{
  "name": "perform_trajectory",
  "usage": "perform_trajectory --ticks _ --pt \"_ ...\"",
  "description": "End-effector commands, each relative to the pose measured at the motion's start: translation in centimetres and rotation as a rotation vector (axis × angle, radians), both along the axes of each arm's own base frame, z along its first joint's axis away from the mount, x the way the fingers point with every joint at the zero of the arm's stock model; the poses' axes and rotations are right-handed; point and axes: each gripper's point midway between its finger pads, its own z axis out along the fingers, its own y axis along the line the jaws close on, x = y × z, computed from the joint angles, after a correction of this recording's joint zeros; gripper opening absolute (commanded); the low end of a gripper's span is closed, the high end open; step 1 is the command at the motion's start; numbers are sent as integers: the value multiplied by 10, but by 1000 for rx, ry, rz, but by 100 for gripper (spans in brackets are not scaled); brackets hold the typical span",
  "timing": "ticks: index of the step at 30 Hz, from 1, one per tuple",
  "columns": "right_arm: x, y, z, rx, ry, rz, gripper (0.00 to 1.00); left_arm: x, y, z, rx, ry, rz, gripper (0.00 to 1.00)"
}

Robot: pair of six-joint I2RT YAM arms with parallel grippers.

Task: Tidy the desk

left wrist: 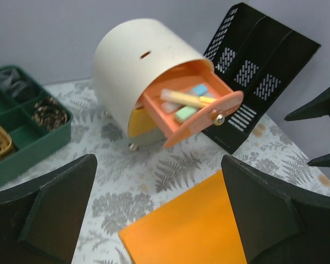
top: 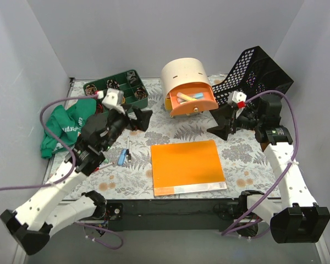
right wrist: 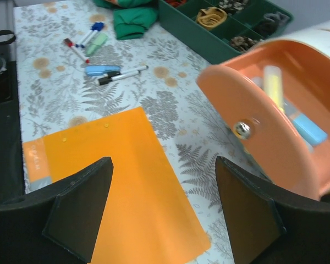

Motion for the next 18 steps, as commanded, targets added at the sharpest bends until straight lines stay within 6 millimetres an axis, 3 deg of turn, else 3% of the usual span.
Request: perform_trajectory --ticks 1,4,10,12,13,15,16,18 --pt "-23 31 9 -9 -23 143 83 -13 48 -58 -18 116 187 98" --pt "-33 63 4 -60 -21 217 83 -26 79 -58 -46 87 285 98" --pt "-49 125 -12 -207 12 353 83 -45 104 -81 -67 148 350 98" --pt "-57 145 -27 -274 17 395 83 -50 106 -93 -96 186 357 98" --pt "-59 153 -24 -284 1 405 83 -54 108 -91 -124 184 357 98" --pt "-59 166 -35 -344 -10 399 83 -57 110 -97 -147 198 358 98" --pt "-54 170 -30 -352 -29 374 83 -59 111 -97 -153 196 358 98" --pt "-35 167 -37 -412 -37 287 83 -61 113 -98 -153 192 359 98"
